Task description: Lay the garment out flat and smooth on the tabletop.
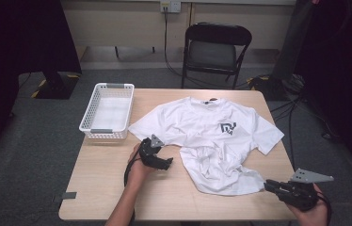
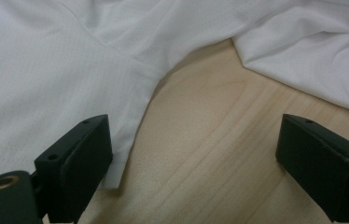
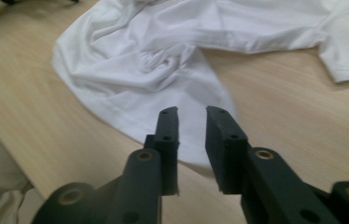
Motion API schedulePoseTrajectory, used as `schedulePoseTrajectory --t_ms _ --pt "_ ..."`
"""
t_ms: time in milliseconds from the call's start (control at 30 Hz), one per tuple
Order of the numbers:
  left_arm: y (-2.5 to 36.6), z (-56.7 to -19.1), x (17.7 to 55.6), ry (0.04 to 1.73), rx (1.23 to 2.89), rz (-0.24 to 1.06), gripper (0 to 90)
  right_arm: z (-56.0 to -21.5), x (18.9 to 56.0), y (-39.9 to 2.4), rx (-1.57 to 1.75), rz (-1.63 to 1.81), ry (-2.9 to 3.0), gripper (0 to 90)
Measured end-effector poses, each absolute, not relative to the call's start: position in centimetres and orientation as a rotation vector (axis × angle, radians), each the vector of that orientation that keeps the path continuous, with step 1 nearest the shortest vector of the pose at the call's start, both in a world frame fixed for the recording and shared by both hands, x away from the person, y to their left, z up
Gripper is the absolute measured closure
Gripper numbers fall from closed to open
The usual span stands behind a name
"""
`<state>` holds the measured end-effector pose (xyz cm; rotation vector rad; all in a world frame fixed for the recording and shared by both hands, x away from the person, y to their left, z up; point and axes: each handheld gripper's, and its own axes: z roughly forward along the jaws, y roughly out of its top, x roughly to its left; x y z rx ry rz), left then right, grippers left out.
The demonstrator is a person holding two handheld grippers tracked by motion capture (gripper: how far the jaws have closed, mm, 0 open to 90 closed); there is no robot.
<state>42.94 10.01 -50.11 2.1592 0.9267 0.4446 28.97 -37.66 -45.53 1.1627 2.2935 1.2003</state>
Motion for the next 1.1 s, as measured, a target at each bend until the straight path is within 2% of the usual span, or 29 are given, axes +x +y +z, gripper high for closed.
schedulePoseTrajectory --t_ms 233,333,367,433,500,667,833,900,967,1033,1100 --pt "10.0 -50.1 42.9 0.927 2.158 0.444 10.1 -46.4 33.5 -36.2 1.181 1.113 2.342 62.1" --pt "10.0 -50.1 43.0 0.927 2.158 0.445 10.1 -47.3 35.0 -34.2 1.144 1.033 2.392 61.5" --pt "10.0 -50.1 43.0 0.927 2.158 0.445 10.1 -47.6 35.4 -33.6 1.131 0.991 2.404 63.8" --pt "10.0 -50.1 43.0 0.927 2.157 0.445 10.2 -48.0 36.0 -33.0 1.116 0.986 2.441 79.0" --pt "10.0 -50.1 43.0 0.923 2.161 0.446 10.2 -47.9 35.9 -32.9 1.119 1.013 2.427 86.9" --pt "10.0 -50.1 43.0 0.922 2.162 0.445 10.3 -46.7 34.0 -36.2 1.228 1.103 2.348 87.8" --pt "10.0 -50.1 43.0 0.923 2.162 0.446 10.3 -47.1 31.1 -40.8 1.375 1.096 2.303 87.7" --pt "10.0 -50.1 43.0 0.923 2.162 0.446 10.3 -47.5 30.0 -41.8 1.411 1.072 2.307 85.5" --pt "10.0 -50.1 43.0 0.923 2.162 0.446 10.3 -47.3 29.3 -41.8 1.372 1.051 2.282 77.5" --pt "10.0 -50.1 43.0 0.923 2.162 0.446 10.3 -46.7 29.3 -41.1 1.328 1.072 2.27 69.5" --pt "10.0 -50.1 43.0 0.924 2.162 0.446 10.3 -45.9 29.9 -39.7 1.282 1.105 2.266 66.9"
